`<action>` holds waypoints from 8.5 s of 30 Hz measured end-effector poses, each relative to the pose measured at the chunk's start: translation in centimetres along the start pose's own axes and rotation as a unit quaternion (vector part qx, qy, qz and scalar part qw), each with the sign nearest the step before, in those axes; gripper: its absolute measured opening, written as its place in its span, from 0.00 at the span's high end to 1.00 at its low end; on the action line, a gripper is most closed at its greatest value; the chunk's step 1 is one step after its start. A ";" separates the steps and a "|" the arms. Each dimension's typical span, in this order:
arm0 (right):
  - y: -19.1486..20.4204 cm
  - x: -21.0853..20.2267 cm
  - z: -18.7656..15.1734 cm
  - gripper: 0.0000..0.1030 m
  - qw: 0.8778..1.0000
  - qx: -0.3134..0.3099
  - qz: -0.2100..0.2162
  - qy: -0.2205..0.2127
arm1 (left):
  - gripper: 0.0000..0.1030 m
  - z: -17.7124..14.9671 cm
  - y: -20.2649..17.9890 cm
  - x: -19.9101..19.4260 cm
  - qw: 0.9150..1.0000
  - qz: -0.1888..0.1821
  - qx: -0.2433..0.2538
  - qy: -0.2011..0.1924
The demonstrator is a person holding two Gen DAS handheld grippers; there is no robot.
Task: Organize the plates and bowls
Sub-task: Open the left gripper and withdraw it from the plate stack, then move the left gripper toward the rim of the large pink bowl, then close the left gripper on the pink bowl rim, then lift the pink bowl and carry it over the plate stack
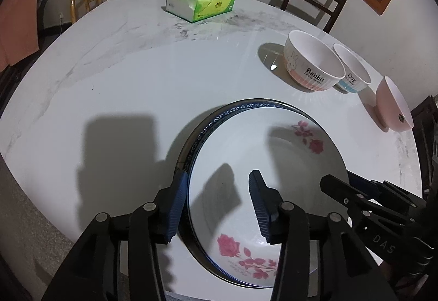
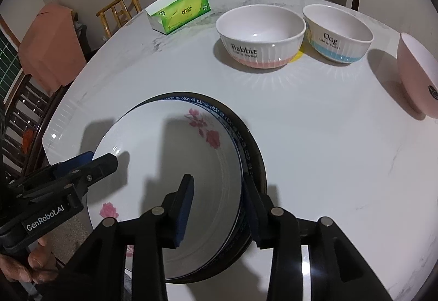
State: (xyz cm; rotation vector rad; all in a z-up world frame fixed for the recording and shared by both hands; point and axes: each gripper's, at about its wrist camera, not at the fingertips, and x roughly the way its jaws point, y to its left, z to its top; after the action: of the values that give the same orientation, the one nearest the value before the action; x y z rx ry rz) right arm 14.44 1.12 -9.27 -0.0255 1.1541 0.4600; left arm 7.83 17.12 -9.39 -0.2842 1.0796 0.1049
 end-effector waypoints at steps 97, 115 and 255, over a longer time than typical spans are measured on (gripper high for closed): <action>-32.9 -13.1 6.1 0.64 0.968 0.193 -0.120 -0.110 | 0.41 11.2 -33.8 5.2 0.980 -0.013 0.196 -0.017; -35.8 -7.3 8.3 0.66 0.965 0.214 -0.143 -0.050 | 0.47 13.8 -36.6 11.7 0.985 -0.026 0.168 0.040; 1.0 -3.0 -0.2 0.82 0.998 0.052 -0.002 0.033 | 0.89 0.7 -1.3 -4.3 0.999 0.023 -0.043 0.017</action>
State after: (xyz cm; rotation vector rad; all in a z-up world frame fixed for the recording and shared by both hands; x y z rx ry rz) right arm 12.99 0.95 -6.51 0.0480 1.2420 0.3983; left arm 6.75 16.33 -5.09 -0.3400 1.1163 0.1877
